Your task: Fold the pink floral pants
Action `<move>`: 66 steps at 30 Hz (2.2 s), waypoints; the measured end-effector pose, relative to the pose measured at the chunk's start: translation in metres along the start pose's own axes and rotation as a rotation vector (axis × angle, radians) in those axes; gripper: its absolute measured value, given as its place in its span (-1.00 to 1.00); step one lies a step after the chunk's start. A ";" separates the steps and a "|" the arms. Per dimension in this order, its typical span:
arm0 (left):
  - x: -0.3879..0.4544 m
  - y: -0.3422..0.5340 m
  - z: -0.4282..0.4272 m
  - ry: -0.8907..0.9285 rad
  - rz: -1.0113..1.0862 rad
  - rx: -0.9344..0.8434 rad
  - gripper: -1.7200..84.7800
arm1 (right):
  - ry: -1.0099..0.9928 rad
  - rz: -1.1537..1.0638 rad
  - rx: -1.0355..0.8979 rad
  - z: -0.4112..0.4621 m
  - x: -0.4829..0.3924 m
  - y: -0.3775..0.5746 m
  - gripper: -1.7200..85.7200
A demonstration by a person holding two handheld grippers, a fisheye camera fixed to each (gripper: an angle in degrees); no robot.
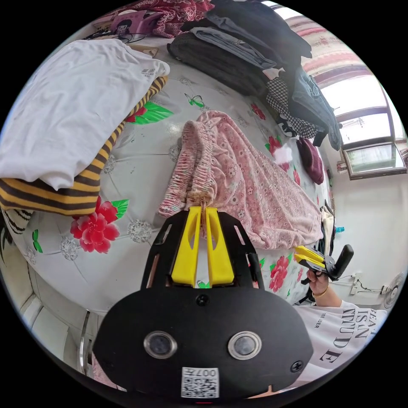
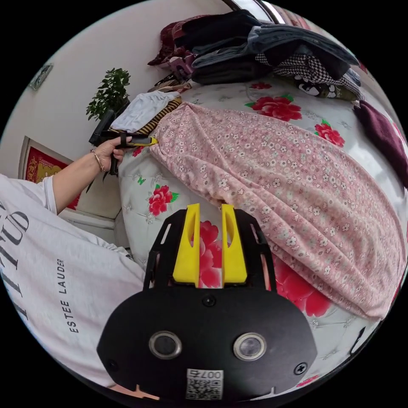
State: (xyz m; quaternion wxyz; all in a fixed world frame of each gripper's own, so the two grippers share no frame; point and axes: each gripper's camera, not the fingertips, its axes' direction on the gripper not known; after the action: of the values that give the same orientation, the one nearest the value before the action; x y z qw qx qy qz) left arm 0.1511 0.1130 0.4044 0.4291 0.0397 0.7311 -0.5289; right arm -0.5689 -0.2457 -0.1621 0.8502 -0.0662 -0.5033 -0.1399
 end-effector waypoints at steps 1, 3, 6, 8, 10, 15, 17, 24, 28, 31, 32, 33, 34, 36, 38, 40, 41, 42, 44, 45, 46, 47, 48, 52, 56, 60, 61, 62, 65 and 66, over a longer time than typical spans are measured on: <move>0.001 0.000 0.002 -0.006 0.009 0.000 -0.97 | 0.052 0.007 -0.006 0.006 -0.002 -0.003 -0.81; 0.002 -0.001 0.004 -0.009 0.013 0.000 -0.97 | 0.017 0.020 0.008 0.013 0.000 -0.012 -0.82; 0.002 -0.003 0.009 -0.006 0.015 -0.003 -0.98 | -0.068 0.016 -0.064 0.036 -0.003 -0.027 -0.85; 0.004 -0.005 0.013 -0.018 0.026 -0.005 -0.98 | -0.052 0.027 -0.064 0.040 -0.010 -0.020 -0.91; 0.007 -0.007 0.014 -0.042 0.050 -0.011 -0.98 | -0.110 0.024 -0.008 0.029 -0.013 -0.003 -0.93; 0.008 0.003 0.011 -0.056 0.112 -0.031 -0.98 | -0.229 0.005 0.102 0.002 -0.025 0.059 -0.96; 0.006 0.025 0.018 -0.060 0.105 -0.050 -0.98 | -0.231 -0.013 0.031 0.019 -0.036 0.079 -0.96; 0.001 0.139 0.011 -0.157 0.073 -0.149 -0.98 | -0.432 0.138 -0.113 0.052 -0.025 0.138 -0.96; -0.017 0.228 0.015 -0.247 0.026 -0.305 -0.97 | -0.420 0.276 -0.128 0.049 -0.012 0.188 -0.94; -0.029 0.263 0.005 -0.211 -0.010 -0.292 -0.96 | -0.437 0.474 0.031 0.028 0.013 0.228 -0.88; -0.023 0.260 -0.004 -0.198 0.014 -0.234 -0.95 | -0.445 0.571 0.107 0.022 0.025 0.245 -0.86; -0.016 0.254 -0.008 -0.197 0.039 -0.209 -0.94 | -0.451 0.615 0.150 0.019 0.031 0.254 -0.84; 0.001 0.235 -0.011 -0.201 0.112 -0.167 -0.93 | -0.483 0.685 0.223 0.017 0.040 0.270 -0.83; 0.038 0.196 -0.005 -0.199 0.271 -0.124 -0.91 | -0.527 0.782 0.288 0.022 0.052 0.289 -0.80; 0.096 0.135 0.022 -0.155 0.493 -0.125 -0.90 | -0.624 0.865 0.359 0.032 0.060 0.306 -0.77; 0.140 0.098 0.040 -0.176 0.640 -0.224 -0.94 | -0.668 0.897 0.394 0.036 0.062 0.311 -0.76; 0.161 0.084 0.048 -0.168 0.706 -0.328 -0.96 | -0.683 0.899 0.399 0.037 0.062 0.311 -0.76; 0.167 0.082 0.048 -0.180 0.731 -0.355 -0.97 | -0.688 0.899 0.398 0.038 0.062 0.311 -0.75; 0.162 0.092 0.051 -0.208 0.780 -0.451 -0.98 | -0.681 0.882 0.407 0.038 0.058 0.314 -0.75; 0.152 0.096 0.055 -0.208 0.753 -0.490 -0.98 | -0.678 0.881 0.403 0.040 0.058 0.315 -0.75; 0.121 0.106 0.064 -0.246 0.663 -0.538 -0.98 | -0.679 0.874 0.400 0.043 0.056 0.317 -0.75; 0.084 0.121 0.071 -0.285 0.561 -0.561 -0.98 | -0.688 0.870 0.411 0.046 0.056 0.321 -0.75; 0.066 0.129 0.072 -0.293 0.500 -0.564 -0.98 | -0.692 0.872 0.418 0.048 0.056 0.323 -0.76; 0.034 0.162 0.036 -0.183 0.328 -0.313 -0.98 | -0.714 0.891 0.438 0.051 0.058 0.331 -0.77; 0.087 0.112 0.045 0.015 0.456 -0.142 -0.90 | -0.690 0.900 0.408 0.049 0.059 0.333 -0.78; 0.166 0.041 0.127 0.157 0.647 -0.209 -0.78 | -0.685 0.901 0.392 0.044 0.060 0.343 -0.79; 0.197 0.021 0.161 0.189 0.706 -0.258 -0.75 | -0.671 0.905 0.396 0.041 0.059 0.349 -0.80; 0.228 0.005 0.197 0.211 0.756 -0.313 -0.73 | -0.662 0.915 0.407 0.039 0.058 0.355 -0.80; 0.299 -0.018 0.274 0.201 0.891 -0.447 -0.67 | -0.681 0.940 0.454 0.039 0.060 0.368 -0.82; 0.311 -0.020 0.288 0.187 0.915 -0.471 -0.65 | -0.692 0.942 0.468 0.039 0.060 0.370 -0.83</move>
State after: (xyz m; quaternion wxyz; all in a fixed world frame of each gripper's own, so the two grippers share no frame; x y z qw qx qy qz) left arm 0.1140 -0.2512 0.1906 0.5465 0.3046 0.7733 -0.1029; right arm -0.4619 0.1061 -0.0797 0.6006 -0.1345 -0.6832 0.3929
